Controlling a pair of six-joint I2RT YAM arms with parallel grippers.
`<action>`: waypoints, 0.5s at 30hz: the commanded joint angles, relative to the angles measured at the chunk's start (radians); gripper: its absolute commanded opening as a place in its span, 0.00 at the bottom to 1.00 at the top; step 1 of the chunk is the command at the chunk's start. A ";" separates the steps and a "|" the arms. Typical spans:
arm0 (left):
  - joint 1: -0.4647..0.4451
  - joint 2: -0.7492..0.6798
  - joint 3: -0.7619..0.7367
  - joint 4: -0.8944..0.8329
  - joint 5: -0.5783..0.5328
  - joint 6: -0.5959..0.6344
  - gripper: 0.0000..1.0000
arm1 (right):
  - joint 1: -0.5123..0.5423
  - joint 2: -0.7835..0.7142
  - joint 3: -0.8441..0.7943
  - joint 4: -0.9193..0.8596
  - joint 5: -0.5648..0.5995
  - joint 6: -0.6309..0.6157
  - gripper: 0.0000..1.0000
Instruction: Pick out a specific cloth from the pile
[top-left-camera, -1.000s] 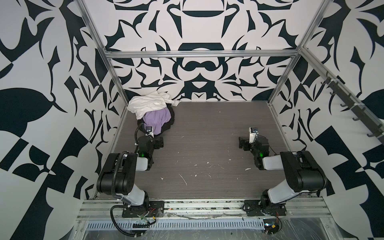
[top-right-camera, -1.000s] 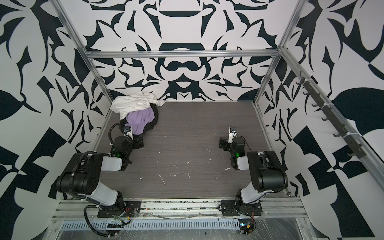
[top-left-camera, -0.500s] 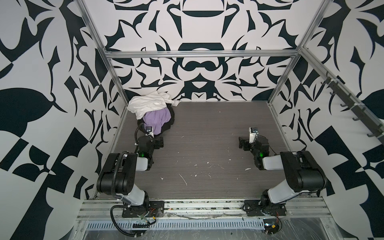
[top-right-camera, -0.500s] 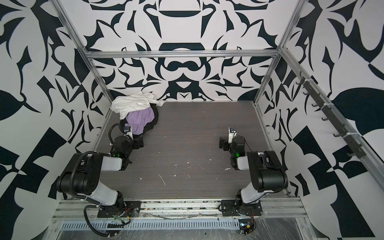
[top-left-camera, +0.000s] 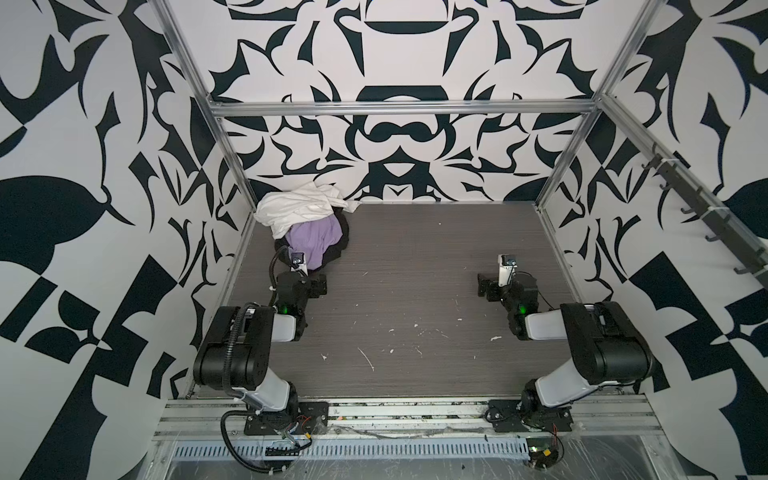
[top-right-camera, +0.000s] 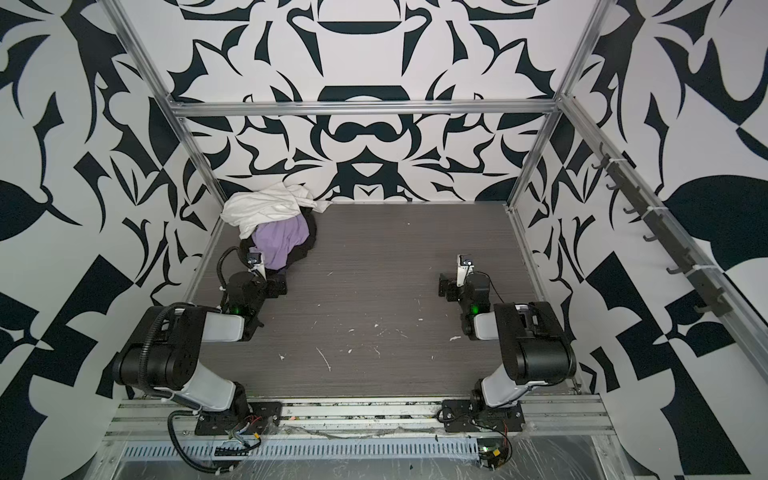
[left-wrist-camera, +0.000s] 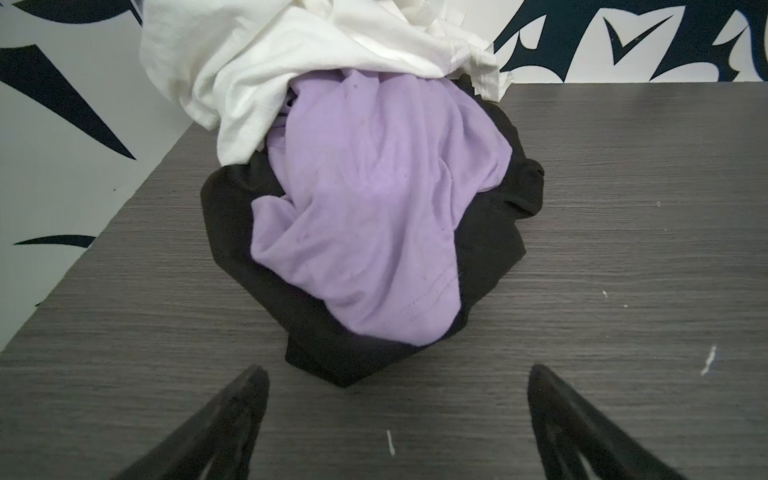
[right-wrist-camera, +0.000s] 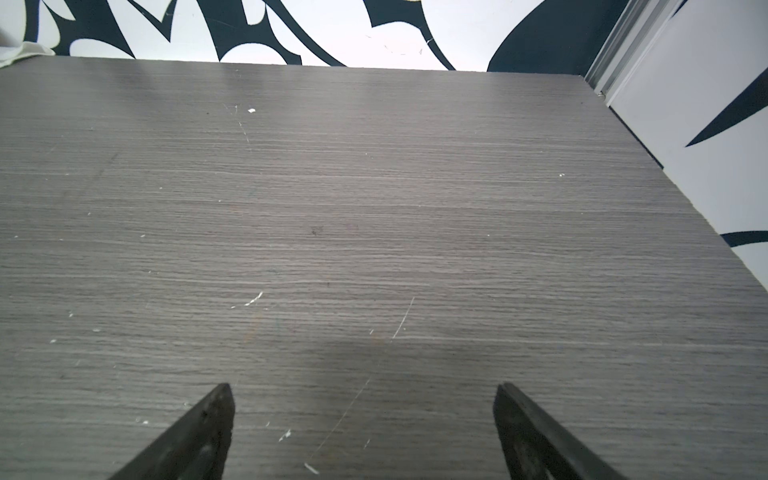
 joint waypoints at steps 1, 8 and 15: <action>0.005 -0.006 -0.007 0.028 0.009 -0.004 1.00 | 0.000 -0.021 -0.001 0.035 -0.008 -0.002 0.99; 0.005 -0.005 -0.010 0.033 0.012 -0.002 0.99 | 0.001 -0.022 -0.006 0.041 -0.011 -0.004 0.99; 0.005 -0.003 -0.010 0.034 0.013 -0.001 1.00 | -0.005 -0.021 -0.005 0.037 0.067 0.035 0.99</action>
